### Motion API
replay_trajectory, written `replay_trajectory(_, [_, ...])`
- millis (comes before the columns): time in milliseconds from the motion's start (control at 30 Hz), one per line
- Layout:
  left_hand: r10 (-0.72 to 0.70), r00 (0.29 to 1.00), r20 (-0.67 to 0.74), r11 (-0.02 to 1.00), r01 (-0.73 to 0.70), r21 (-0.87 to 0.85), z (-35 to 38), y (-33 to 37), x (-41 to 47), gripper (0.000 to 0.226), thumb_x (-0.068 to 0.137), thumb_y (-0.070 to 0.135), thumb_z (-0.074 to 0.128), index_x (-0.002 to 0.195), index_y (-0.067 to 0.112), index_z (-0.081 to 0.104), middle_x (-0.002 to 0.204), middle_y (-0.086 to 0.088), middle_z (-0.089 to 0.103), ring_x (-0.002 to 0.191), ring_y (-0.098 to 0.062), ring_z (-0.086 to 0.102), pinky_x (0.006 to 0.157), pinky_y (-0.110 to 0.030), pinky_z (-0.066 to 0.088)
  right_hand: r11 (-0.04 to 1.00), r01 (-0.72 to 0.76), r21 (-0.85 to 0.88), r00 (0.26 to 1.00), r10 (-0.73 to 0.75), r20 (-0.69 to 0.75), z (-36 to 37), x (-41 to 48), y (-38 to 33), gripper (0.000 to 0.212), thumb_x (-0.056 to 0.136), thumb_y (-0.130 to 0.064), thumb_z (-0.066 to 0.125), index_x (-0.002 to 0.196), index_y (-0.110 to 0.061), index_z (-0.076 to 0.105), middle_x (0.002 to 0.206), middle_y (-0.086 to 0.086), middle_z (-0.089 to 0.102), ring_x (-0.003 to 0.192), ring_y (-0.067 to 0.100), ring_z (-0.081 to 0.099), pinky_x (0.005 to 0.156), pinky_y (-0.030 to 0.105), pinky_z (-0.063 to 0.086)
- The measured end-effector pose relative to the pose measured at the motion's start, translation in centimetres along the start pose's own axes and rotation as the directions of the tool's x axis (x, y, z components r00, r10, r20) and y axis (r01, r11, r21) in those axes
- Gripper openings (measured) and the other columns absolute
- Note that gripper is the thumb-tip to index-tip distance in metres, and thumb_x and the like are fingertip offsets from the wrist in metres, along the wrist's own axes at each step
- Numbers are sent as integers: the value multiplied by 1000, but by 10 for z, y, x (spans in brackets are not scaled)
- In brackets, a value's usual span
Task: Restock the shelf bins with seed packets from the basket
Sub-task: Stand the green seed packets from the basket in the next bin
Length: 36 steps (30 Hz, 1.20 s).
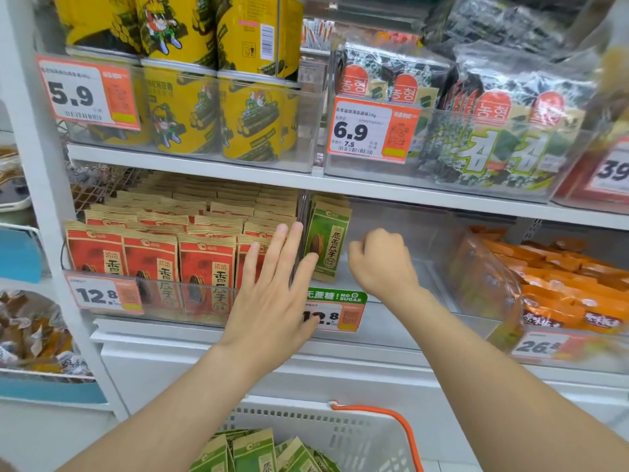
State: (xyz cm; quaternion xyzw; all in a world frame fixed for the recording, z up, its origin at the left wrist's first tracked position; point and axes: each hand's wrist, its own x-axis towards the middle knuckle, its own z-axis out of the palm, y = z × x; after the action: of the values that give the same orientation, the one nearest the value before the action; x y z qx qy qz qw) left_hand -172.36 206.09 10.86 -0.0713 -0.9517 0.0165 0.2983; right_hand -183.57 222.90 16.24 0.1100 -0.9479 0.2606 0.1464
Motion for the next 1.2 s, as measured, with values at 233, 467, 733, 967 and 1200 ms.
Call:
replay_trajectory(233, [294,908,-298,937,-336,-100,-2,9,-18,15,82,23,66,84,9,61,87,-9,59,82,-33,55,73,-45,44,910,371,-183,917,-390,-79,-32,-65,-15,37,80,-35,48,53,-12,37,47,0,39,49,31,40,48,30,25])
replay_trajectory(467, [324,625,710,946,-231,-229,18,28,-60,24,98,41,51,104,25,68,99,-3,67,90,-31,65,70,-36,49,755,606,-250,707,-368,604,-3,-120,9,27,91,-35,50,78,-17,65,74,5,56,75,35,58,58,33,39])
replay_trajectory(733, [273,138,952,959,-116,-258,74,64,-136,41,108,25,45,147,12,51,132,-9,63,110,-28,66,84,-40,57,708,616,-346,412,86,907,34,-170,40,12,102,-16,47,105,-12,58,103,6,58,70,20,54,57,32,43])
replay_trajectory(967, [245,176,953,969,-66,-237,97,81,-175,37,102,2,58,138,6,52,110,-4,62,86,-17,65,69,-29,56,759,598,-257,468,-70,881,33,-166,36,38,102,-21,48,138,-18,59,128,10,60,105,34,66,85,47,59])
replay_trajectory(1200, [247,176,953,969,-43,-243,96,85,-179,25,107,18,54,82,16,53,79,0,51,70,-17,51,64,-31,46,760,589,-273,479,-56,876,27,-158,38,35,102,-21,49,134,-16,62,128,9,59,105,35,67,80,44,57])
